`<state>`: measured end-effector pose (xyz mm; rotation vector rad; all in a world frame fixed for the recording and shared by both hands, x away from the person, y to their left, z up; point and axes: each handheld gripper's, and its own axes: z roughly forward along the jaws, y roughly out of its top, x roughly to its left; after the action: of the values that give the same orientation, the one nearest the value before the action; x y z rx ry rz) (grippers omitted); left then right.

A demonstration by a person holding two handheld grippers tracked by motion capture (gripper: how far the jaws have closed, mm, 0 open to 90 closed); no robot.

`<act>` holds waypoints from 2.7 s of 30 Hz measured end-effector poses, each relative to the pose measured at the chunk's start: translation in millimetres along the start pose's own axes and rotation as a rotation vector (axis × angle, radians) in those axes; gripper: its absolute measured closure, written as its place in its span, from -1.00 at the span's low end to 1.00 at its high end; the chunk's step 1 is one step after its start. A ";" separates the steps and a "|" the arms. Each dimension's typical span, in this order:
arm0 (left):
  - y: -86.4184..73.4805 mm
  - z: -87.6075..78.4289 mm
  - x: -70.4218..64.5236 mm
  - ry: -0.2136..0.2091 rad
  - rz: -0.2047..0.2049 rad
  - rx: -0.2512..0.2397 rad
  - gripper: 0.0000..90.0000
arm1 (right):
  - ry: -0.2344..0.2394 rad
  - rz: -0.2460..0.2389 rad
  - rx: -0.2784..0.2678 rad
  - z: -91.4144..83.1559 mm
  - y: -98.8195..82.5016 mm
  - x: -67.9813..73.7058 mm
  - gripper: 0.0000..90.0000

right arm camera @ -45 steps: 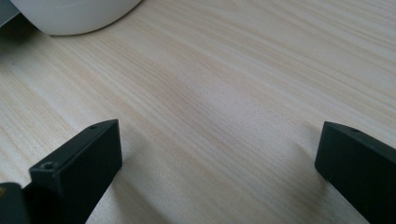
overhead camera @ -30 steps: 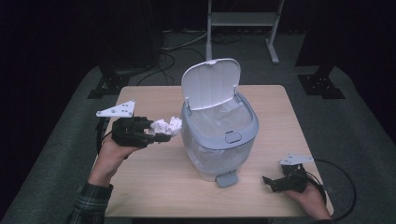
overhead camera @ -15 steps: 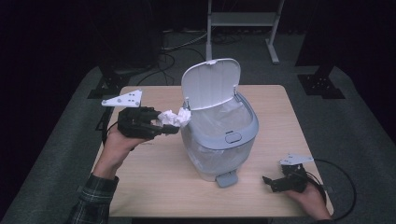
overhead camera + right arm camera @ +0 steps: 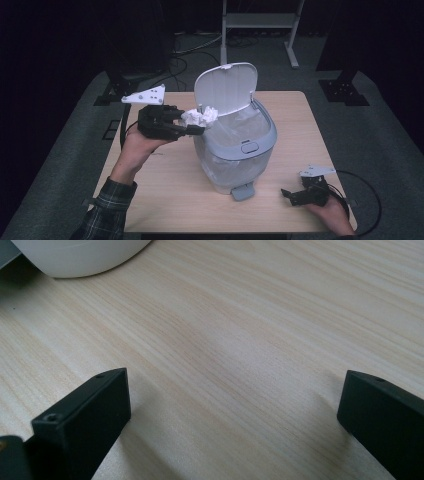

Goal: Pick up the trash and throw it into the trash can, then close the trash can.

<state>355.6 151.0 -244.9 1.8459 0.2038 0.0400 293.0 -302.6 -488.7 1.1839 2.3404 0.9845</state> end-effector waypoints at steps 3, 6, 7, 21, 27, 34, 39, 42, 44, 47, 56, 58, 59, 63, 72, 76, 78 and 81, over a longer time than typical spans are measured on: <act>3.7 6.2 1.7 -0.001 0.002 -0.001 0.23 | 0.000 0.000 0.000 0.0 0.0 0.0 -1.00; 7.7 14.5 3.9 -0.005 -0.002 -0.003 0.23 | 0.000 0.000 0.000 0.0 0.0 0.0 -1.00; 8.8 16.3 4.1 -0.005 -0.001 -0.006 0.23 | 0.000 0.000 0.000 0.0 0.0 0.0 -1.00; 21.4 48.6 9.7 0.031 0.021 0.014 0.20 | 0.000 0.000 -0.001 0.0 0.0 0.0 -1.00; 22.6 61.5 11.4 0.042 0.019 0.024 0.19 | 0.000 0.000 0.000 0.0 0.0 0.0 -1.00; 25.1 72.9 11.4 0.076 0.017 0.032 -0.10 | 0.000 -0.001 -0.001 0.1 0.0 -0.1 -1.00; 26.9 70.5 10.3 0.095 0.023 0.017 -0.30 | 0.000 0.000 0.000 0.0 0.0 0.0 -1.00; 28.1 65.6 8.7 0.095 0.025 0.005 -0.31 | 0.000 0.000 0.000 0.0 0.0 0.0 -1.00; 28.0 62.2 8.0 0.094 0.025 0.000 -0.31 | 0.000 -0.001 0.000 0.0 0.0 0.0 -1.00; 26.7 56.0 6.8 0.099 0.024 -0.004 -0.31 | 0.000 0.000 0.000 0.0 0.0 0.0 -1.00; 18.8 33.3 4.5 0.118 0.023 -0.012 -0.27 | -0.004 0.002 -0.002 -0.3 -0.4 0.5 -1.00; 16.5 26.6 5.1 0.122 0.020 -0.013 -0.24 | -0.003 0.003 -0.001 -0.3 -0.4 0.6 -1.00; 15.7 24.4 5.4 0.123 0.020 -0.014 -0.20 | -0.003 0.002 -0.001 -0.3 -0.4 0.5 -1.00; 11.1 13.1 7.3 0.126 0.018 -0.016 -0.11 | -0.004 0.002 -0.001 -0.3 -0.4 0.6 -1.00; 1.7 -8.3 10.3 0.177 0.032 -0.010 0.31 | -0.003 0.003 0.000 -0.6 -0.6 0.7 -1.00; -1.1 -13.9 15.5 0.196 0.022 0.002 0.54 | -0.003 0.003 0.000 -0.5 -0.6 0.7 -1.00; -1.9 -15.5 19.9 0.202 0.013 0.009 0.65 | -0.003 0.003 0.000 -0.5 -0.6 0.7 -1.00; -3.4 -18.2 26.9 0.210 0.010 0.004 0.84 | -0.003 0.003 0.000 -0.6 -0.6 0.7 -1.00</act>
<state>379.2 173.6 -245.1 1.8457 0.3409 0.2406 292.0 -302.5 -488.7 1.1884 2.3369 0.9833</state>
